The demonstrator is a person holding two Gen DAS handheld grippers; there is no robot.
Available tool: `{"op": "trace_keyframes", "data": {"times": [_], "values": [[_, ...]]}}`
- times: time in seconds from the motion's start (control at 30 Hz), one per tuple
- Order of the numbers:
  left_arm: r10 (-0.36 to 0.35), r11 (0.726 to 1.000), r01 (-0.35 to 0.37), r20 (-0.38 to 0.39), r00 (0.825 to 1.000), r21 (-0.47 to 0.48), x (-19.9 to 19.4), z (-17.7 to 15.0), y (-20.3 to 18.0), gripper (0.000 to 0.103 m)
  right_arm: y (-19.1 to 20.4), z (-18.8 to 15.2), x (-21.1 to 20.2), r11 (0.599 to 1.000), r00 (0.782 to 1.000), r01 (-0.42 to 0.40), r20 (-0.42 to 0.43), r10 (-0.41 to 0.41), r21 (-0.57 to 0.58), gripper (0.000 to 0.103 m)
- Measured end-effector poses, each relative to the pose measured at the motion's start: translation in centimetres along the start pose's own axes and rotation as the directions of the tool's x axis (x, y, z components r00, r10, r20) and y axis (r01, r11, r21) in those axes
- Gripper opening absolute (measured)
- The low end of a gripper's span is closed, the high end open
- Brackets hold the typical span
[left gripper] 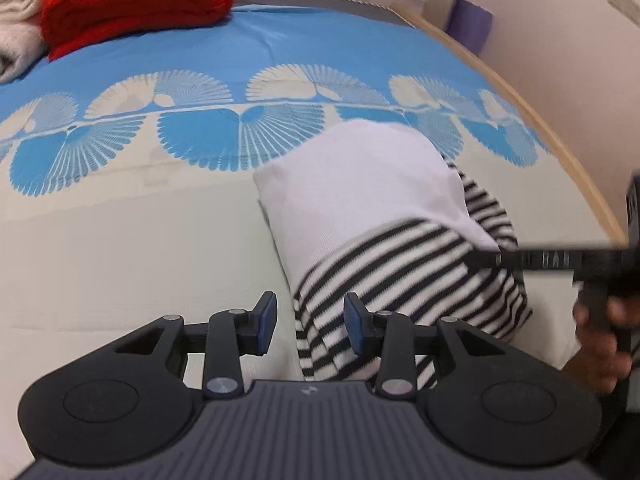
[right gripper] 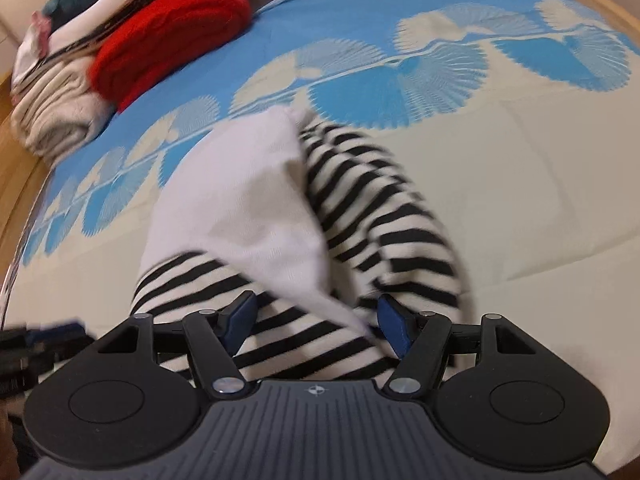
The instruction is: Fold small clothes
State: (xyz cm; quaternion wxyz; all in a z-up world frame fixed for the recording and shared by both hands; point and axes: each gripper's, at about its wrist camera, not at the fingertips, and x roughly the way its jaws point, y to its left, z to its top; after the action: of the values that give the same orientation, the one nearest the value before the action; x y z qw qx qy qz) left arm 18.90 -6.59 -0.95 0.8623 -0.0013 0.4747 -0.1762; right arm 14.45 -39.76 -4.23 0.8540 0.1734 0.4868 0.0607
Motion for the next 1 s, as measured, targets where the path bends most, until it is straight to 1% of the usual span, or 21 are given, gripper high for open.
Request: {"op": "trace_keyframes", "data": {"times": [0.03, 0.07, 0.1, 0.17, 0.23, 0.27, 0.3, 0.33, 0.4, 0.47, 0.53, 0.6, 0.63, 0.67, 0.73, 0.77, 0.8, 0.83, 0.87, 0.93, 1.0], "values": [[-0.003, 1.0, 0.003, 0.001, 1.0, -0.021, 0.0, 0.2, 0.4, 0.041, 0.3, -0.2, -0.3, 1.0, 1.0, -0.009, 0.004, 0.01, -0.021, 0.035], [-0.003, 0.999, 0.003, 0.002, 1.0, -0.036, 0.1, 0.2, 0.6, 0.041, 0.5, -0.3, -0.7, 0.999, 0.999, -0.039, 0.008, 0.039, -0.03, 0.015], [-0.001, 0.999, 0.001, 0.002, 1.0, -0.051, 0.2, 0.3, 0.8, 0.041, 0.4, -0.3, -1.7, 0.997, 0.996, -0.079, 0.032, 0.079, -0.02, 0.003], [-0.008, 0.997, 0.008, 0.002, 1.0, -0.076, 0.1, 0.3, 1.1, 0.041, -0.4, -0.3, -4.3, 0.989, 0.983, -0.144, 0.118, 0.141, 0.021, 0.003], [-0.027, 0.997, 0.027, -0.002, 1.0, -0.078, 0.1, 0.2, 0.8, 0.041, -1.5, -0.5, -7.3, 0.973, 0.958, -0.223, 0.195, 0.208, 0.058, 0.003], [-0.036, 0.997, 0.036, -0.003, 0.999, -0.072, 0.0, 0.2, 0.6, 0.043, -2.0, -0.8, -8.5, 0.972, 0.953, -0.228, 0.219, 0.21, 0.059, 0.003], [-0.047, 0.997, 0.047, -0.002, 0.999, -0.061, 0.1, 0.1, 0.2, 0.048, -2.5, -1.2, -9.6, 0.976, 0.954, -0.208, 0.233, 0.188, 0.063, 0.003], [-0.055, 0.997, 0.054, -0.001, 0.999, -0.05, 0.1, 0.0, -0.2, 0.05, -3.1, -1.6, -10.4, 0.98, 0.957, -0.188, 0.239, 0.166, 0.071, 0.003], [-0.073, 0.997, 0.072, -0.004, 0.997, -0.029, 0.2, -0.1, -1.0, 0.051, -4.6, -2.3, -11.7, 0.982, 0.962, -0.159, 0.24, 0.131, 0.101, 0.003], [-0.11, 0.994, 0.11, -0.01, 0.994, -0.008, 0.5, -0.3, -2.0, 0.051, -5.7, -2.8, -11.8, 0.987, 0.975, -0.106, 0.207, 0.08, 0.119, 0.003], [-0.157, 0.987, 0.157, -0.026, 0.987, 0.014, 0.9, -0.6, -3.0, 0.052, -6.4, -3.3, -10.5, 0.99, 0.99, -0.039, 0.142, 0.02, 0.133, 0.003], [-0.199, 0.979, 0.202, -0.063, 0.978, 0.034, 1.8, -1.2, -3.9, 0.054, -6.4, -3.7, -9.3, 0.993, 0.995, -0.008, 0.101, -0.004, 0.118, 0.003], [-0.206, 0.977, 0.21, -0.083, 0.975, 0.041, 2.3, -1.5, -4.2, 0.054, -6.1, -4.0, -8.7, 0.995, 0.996, -0.007, 0.094, -0.003, 0.101, 0.003], [-0.198, 0.977, 0.205, -0.103, 0.975, 0.056, 3.0, -1.9, -4.5, 0.054, -5.8, -4.1, -7.9, 0.997, 0.997, -0.005, 0.08, -0.002, 0.079, 0.003], [-0.113, 0.984, 0.13, -0.135, 0.984, 0.123, 4.7, -2.8, -5.1, 0.06, -5.3, -4.2, -6.5, 0.998, 0.999, 0.029, 0.038, -0.031, 0.048, 0.003], [-0.052, 0.983, 0.078, -0.154, 0.987, 0.166, 5.8, -3.3, -5.2, 0.061, -5.1, -4.1, -5.6, 0.998, 0.999, 0.049, 0.009, -0.05, 0.033, 0.003], [-0.021, 0.982, 0.052, -0.169, 0.985, 0.183, 6.7, -3.6, -5.1, 0.061, -4.8, -4.1, -4.5, 0.998, 0.997, 0.068, -0.03, -0.067, 0.019, 0.003], [-0.014, 0.984, 0.046, -0.182, 0.983, 0.175, 7.3, -3.8, -4.9, 0.061, -4.6, -4.3, -3.3, 0.997, 0.995, 0.081, -0.067, -0.081, 0.008, 0.003], [-0.027, 0.987, 0.057, -0.195, 0.981, 0.149, 7.6, -3.9, -4.5, 0.061, -4.3, -4.3, -2.6, 0.995, 0.99, 0.104, -0.09, -0.104, -0.011, 0.003], [-0.056, 0.989, 0.082, -0.206, 0.977, 0.12, 7.8, -3.9, -4.2, 0.061, -3.4, -4.5, -1.7, 0.985, 0.981, 0.158, -0.105, -0.164, -0.065, 0.003], [-0.063, 0.989, 0.09, -0.225, 0.972, 0.114, 7.7, -3.8, -4.1, 0.068, -3.3, -4.5, -1.5, 0.984, 0.978, 0.17, -0.116, -0.175, -0.056, 0.003]]}}
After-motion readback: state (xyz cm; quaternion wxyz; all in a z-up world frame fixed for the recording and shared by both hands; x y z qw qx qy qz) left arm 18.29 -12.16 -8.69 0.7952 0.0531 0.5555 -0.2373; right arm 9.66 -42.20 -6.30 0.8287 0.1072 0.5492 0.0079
